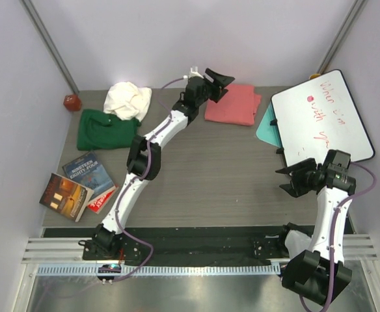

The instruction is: Fold and stack the t-shirts

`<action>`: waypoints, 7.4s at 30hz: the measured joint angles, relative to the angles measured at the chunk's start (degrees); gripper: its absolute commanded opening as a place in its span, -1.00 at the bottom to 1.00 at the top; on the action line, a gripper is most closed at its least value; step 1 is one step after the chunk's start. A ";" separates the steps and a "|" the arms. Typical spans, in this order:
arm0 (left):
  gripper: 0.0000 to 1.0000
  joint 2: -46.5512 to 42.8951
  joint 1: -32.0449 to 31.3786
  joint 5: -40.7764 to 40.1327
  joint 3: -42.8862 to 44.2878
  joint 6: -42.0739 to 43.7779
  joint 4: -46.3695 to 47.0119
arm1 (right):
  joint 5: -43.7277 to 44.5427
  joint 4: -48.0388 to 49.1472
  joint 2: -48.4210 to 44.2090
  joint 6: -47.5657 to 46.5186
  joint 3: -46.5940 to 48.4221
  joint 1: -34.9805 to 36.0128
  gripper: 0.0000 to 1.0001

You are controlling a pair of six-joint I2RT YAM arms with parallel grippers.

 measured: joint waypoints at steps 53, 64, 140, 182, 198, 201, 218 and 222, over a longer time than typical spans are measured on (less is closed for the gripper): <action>0.30 -44.70 5.11 28.79 -74.55 12.63 4.07 | 25.94 9.05 69.99 -22.62 54.42 17.07 -0.98; 0.30 -46.66 5.14 29.59 -78.25 15.34 1.09 | 28.59 8.96 70.03 -24.06 48.57 17.42 -0.98; 0.30 -48.85 8.11 33.81 -83.14 18.45 -0.59 | 40.76 8.07 58.29 -30.03 33.73 18.60 -0.98; 0.30 -48.92 8.15 34.49 -88.63 18.25 2.27 | 41.72 -7.13 39.01 -13.86 22.21 30.73 -0.26; 0.30 -50.10 9.14 34.86 -88.63 18.64 1.49 | 42.21 -1.55 64.65 -20.55 51.23 32.20 -0.98; 0.29 -50.73 9.49 34.84 -88.63 18.86 1.11 | 41.33 -0.44 67.23 -20.90 51.25 32.83 -0.98; 0.30 -50.86 9.88 34.84 -88.63 19.89 -0.20 | 45.27 1.36 71.10 -22.01 50.51 34.38 -0.98; 0.29 -50.86 10.14 34.84 -88.63 19.91 -0.37 | 45.68 1.77 71.95 -22.45 48.96 33.99 -0.98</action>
